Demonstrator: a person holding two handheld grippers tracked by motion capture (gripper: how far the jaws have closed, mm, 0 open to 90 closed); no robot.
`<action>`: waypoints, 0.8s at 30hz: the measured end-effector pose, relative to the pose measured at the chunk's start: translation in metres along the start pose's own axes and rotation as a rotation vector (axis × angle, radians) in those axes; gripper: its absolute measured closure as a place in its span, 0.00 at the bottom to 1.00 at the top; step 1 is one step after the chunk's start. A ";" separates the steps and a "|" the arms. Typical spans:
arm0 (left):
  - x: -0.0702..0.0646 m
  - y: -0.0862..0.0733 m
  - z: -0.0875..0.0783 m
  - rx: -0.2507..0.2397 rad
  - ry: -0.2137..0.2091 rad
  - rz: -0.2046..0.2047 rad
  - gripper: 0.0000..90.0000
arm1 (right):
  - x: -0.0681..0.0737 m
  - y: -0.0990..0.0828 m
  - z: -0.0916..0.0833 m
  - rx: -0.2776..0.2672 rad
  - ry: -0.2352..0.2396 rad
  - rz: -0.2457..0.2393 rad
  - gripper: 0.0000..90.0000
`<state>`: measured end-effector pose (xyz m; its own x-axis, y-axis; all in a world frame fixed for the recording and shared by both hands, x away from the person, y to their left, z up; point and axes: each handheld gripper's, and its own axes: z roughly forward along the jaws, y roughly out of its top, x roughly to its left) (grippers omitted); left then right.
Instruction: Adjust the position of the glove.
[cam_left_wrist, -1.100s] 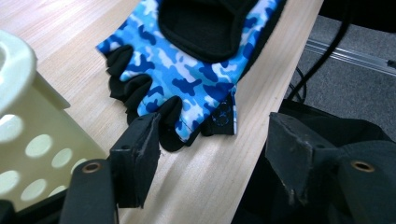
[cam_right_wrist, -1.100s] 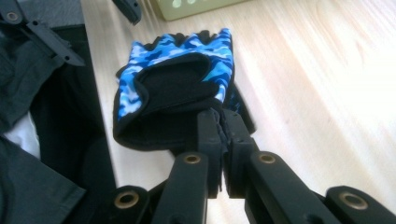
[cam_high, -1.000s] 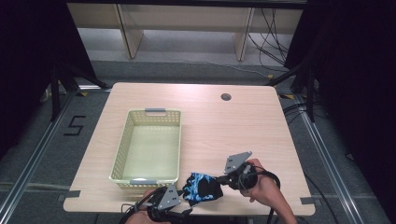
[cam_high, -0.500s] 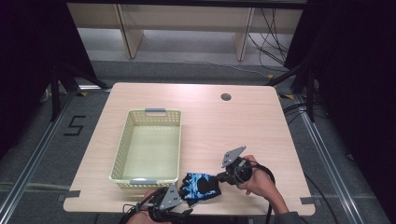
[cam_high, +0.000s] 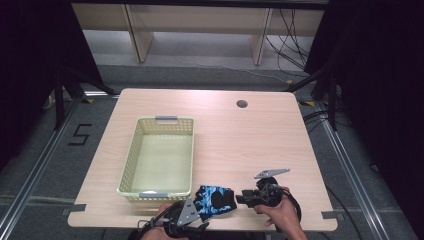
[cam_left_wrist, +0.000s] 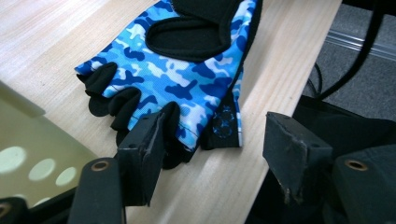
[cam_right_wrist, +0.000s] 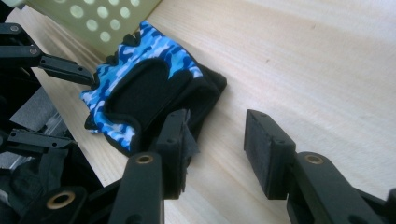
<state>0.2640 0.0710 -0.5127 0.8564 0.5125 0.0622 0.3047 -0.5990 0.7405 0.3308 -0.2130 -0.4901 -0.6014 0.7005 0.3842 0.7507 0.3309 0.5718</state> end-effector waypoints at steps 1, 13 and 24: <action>0.000 0.000 0.002 0.004 -0.010 -0.013 0.44 | 0.000 0.000 0.003 0.000 0.018 0.009 0.67; 0.000 0.002 0.008 0.009 0.032 0.046 0.66 | 0.000 -0.004 0.022 -0.036 0.060 0.079 0.73; -0.001 0.003 0.008 0.001 0.028 0.073 0.85 | -0.003 -0.011 0.026 -0.073 0.114 0.061 0.95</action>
<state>0.2668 0.0639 -0.5158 0.8642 0.4847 0.1350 0.2423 -0.6362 0.7325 0.3314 -0.2018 -0.5166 -0.5857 0.6403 0.4970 0.7672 0.2401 0.5948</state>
